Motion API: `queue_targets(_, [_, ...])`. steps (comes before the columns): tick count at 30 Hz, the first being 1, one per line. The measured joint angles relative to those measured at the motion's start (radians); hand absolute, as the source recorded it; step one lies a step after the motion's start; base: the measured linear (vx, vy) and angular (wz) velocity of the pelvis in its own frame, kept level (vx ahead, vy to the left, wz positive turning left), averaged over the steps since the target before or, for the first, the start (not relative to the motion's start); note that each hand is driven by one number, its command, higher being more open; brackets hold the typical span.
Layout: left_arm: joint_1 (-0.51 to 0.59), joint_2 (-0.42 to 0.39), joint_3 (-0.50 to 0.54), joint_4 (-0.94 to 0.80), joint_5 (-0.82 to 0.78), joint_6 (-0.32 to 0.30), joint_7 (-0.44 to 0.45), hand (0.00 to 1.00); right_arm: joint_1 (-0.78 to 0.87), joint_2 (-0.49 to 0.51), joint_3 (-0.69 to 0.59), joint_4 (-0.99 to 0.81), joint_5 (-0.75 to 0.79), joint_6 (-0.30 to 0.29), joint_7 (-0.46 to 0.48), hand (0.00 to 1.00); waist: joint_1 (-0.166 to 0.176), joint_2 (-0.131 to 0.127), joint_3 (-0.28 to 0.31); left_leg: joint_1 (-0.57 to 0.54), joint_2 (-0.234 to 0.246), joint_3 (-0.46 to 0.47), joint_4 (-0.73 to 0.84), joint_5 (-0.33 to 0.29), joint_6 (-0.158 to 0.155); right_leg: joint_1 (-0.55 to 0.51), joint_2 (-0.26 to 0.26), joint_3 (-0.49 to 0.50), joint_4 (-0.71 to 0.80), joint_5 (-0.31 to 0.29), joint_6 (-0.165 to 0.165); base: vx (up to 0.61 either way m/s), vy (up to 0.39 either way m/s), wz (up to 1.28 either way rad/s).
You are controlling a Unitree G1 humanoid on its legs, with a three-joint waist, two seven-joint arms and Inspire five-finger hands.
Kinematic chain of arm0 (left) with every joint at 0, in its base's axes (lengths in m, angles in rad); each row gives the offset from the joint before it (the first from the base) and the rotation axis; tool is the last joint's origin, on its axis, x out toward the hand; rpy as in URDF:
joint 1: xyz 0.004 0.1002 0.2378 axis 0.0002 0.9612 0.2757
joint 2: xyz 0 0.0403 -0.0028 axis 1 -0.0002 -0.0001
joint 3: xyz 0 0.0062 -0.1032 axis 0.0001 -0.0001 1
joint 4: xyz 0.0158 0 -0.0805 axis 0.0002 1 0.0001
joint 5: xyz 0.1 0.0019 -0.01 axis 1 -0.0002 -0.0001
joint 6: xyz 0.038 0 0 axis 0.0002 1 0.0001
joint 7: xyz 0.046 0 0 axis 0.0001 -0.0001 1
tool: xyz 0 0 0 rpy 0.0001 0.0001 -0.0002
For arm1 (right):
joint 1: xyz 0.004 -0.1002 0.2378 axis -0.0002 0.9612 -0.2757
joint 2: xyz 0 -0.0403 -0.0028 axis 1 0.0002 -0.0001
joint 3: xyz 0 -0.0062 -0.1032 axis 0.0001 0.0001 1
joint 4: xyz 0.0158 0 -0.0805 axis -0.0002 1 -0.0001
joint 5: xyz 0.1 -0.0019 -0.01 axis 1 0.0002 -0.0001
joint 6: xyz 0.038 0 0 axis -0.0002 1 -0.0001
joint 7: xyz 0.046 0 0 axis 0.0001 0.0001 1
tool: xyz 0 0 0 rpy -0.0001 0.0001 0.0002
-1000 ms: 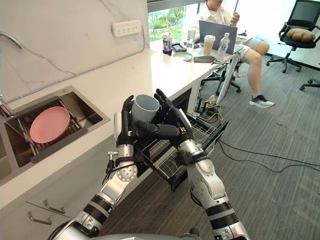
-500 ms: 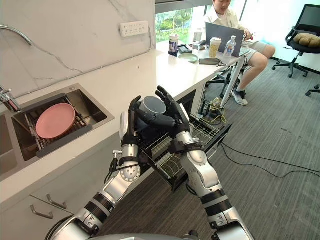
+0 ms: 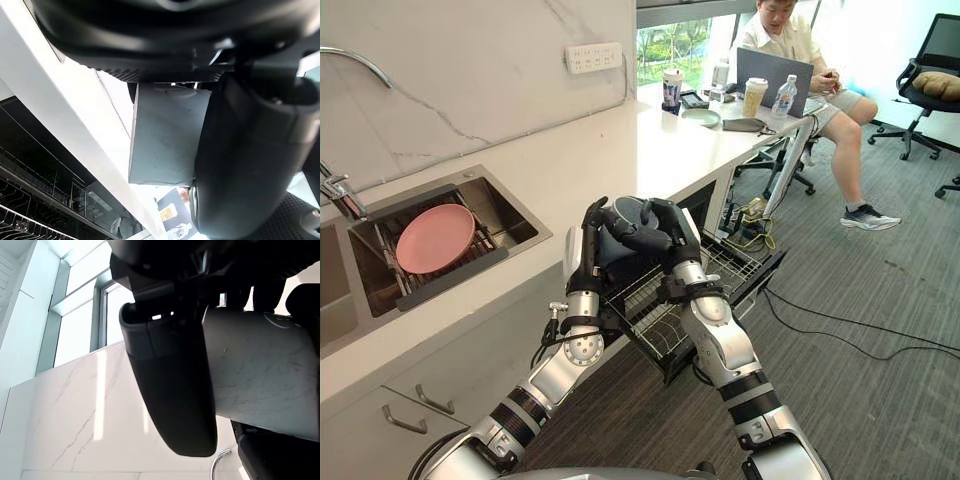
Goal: Walk over to the sink, pick up the cup, carry it to the dishwasher, place the cup inside the dishwasher, then close the dishwasher door
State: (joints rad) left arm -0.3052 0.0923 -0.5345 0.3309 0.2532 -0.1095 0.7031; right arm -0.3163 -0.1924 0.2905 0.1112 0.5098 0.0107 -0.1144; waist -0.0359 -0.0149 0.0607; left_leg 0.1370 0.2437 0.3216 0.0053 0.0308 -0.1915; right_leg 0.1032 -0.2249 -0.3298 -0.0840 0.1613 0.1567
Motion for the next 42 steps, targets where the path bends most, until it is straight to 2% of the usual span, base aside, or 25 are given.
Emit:
queue_targets(1, [-0.003,0.002,-0.002,0.000,0.000,0.000,0.000,0.00,0.000,0.000,0.000,0.000,0.000,-0.004,-0.002,0.00,0.000,0.000,0.000,-0.001,0.000,-0.001,0.000,0.000,0.000,0.000,0.000,-0.001,0.000,0.000,0.000,-0.02,0.009,0.05])
queue_targets(2, [-0.006,0.004,-0.003,-0.001,0.000,0.000,0.000,1.00,0.000,0.001,0.002,0.000,0.000,-0.012,-0.007,0.00,0.000,0.000,0.000,-0.001,0.000,-0.003,0.000,0.001,0.000,0.000,0.000,-0.002,0.000,0.000,0.000,0.00,0.000,0.00])
queue_targets(9, [-0.010,0.005,-0.015,-0.007,0.000,0.000,-0.004,1.00,0.000,0.010,0.010,-0.001,0.000,-0.057,-0.056,0.00,0.000,0.000,0.000,-0.001,0.000,-0.003,0.000,0.002,0.000,0.000,0.000,-0.002,0.000,0.000,0.000,0.00,0.000,0.00])
queue_targets(13, [-0.017,0.006,-0.031,-0.008,0.000,-0.001,-0.009,1.00,-0.004,0.033,0.006,-0.005,-0.005,-0.061,-0.103,0.00,0.000,0.000,0.000,-0.001,0.000,-0.003,0.000,0.002,0.000,0.000,0.000,-0.001,0.000,0.000,0.000,0.00,0.000,0.00])
queue_targets(18, [-0.027,0.002,-0.065,-0.024,0.002,-0.015,-0.010,1.00,-0.025,0.056,-0.027,-0.005,-0.108,-0.061,-0.191,0.00,-0.001,0.001,0.001,0.003,0.000,-0.003,0.000,0.002,0.000,0.002,0.000,0.000,0.000,0.000,0.000,0.00,0.000,0.00])
queue_targets(22, [-0.027,-0.022,-0.075,-0.072,0.007,-0.028,-0.014,1.00,-0.040,0.060,-0.070,-0.009,-0.124,-0.061,-0.240,0.00,-0.002,0.002,0.002,0.011,-0.003,0.005,-0.006,0.003,0.000,0.003,0.000,0.002,0.000,0.000,0.000,0.00,0.000,-0.02])
queue_targets(28, [-0.026,-0.035,-0.059,-0.142,0.017,-0.030,-0.023,1.00,-0.042,0.056,-0.152,-0.019,-0.124,-0.073,-0.271,0.00,-0.005,0.005,0.005,0.029,-0.009,0.014,-0.043,0.019,0.001,0.003,0.000,0.005,0.001,-0.002,0.003,0.00,0.000,-0.02])
queue_targets(31, [-0.026,-0.042,-0.035,-0.192,0.022,-0.053,-0.027,1.00,-0.038,0.042,-0.198,-0.017,-0.146,-0.073,-0.293,0.00,-0.006,0.014,0.010,0.040,-0.013,0.014,-0.066,0.030,0.001,0.003,0.000,0.003,0.001,-0.004,0.006,0.00,0.000,0.00])
queue_targets(38, [-0.008,-0.050,0.009,-0.219,0.021,-0.056,-0.033,1.00,0.009,0.032,-0.247,-0.007,-0.199,-0.073,-0.298,0.00,-0.008,0.022,0.015,0.044,-0.017,0.011,-0.080,0.033,0.001,0.004,-0.002,-0.002,0.002,-0.010,0.013,0.00,0.002,0.00])
queue_targets(42, [0.049,-0.052,0.051,-0.243,-0.044,-0.088,-0.126,1.00,0.030,0.018,-0.262,0.035,-0.243,-0.073,-0.282,0.00,-0.008,0.025,0.017,0.039,-0.018,-0.005,-0.084,0.034,0.002,0.009,-0.004,-0.017,0.002,-0.015,0.017,0.01,0.012,0.12])
